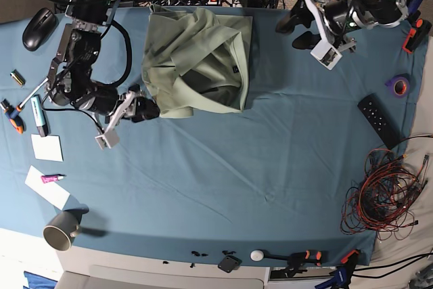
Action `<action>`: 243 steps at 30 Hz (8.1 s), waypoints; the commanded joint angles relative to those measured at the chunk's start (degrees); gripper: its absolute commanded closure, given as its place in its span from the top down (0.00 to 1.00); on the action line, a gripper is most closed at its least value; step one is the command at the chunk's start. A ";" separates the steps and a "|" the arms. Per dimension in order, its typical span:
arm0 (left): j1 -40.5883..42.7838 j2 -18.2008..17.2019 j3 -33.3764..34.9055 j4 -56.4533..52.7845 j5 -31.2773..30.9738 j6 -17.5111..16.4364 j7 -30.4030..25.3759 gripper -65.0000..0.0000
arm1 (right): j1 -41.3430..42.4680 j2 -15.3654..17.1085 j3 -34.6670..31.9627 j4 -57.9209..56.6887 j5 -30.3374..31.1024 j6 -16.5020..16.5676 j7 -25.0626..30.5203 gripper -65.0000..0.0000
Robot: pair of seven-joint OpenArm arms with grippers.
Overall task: Fold the T-shirt properly
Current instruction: 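Grasp the bundle's sides with both grippers and flip it over, then release the bundle and move both grippers apart, then move both grippers to the bundle's sides and grasp its edges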
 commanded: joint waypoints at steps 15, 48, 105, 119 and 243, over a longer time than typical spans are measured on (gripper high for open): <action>0.02 2.40 22.88 0.74 15.23 9.68 -6.75 0.54 | 4.44 0.66 -5.09 -9.42 7.76 0.56 0.86 0.41; -4.00 2.54 23.98 -10.64 19.17 11.80 -12.63 0.01 | 4.37 0.66 -8.92 -9.42 7.21 0.56 0.86 0.00; -40.17 6.43 16.81 -36.17 17.40 11.52 -15.06 0.00 | -28.98 -15.06 -8.87 19.61 -1.16 -3.04 6.71 0.00; -40.48 5.79 16.83 -36.74 20.24 11.50 -15.02 0.13 | -28.96 -14.67 -3.85 19.61 -2.56 -2.95 6.64 0.00; -36.30 -5.70 16.85 -35.17 -17.73 -5.05 6.05 0.59 | 0.09 4.04 -20.26 -4.83 32.54 0.56 0.86 0.00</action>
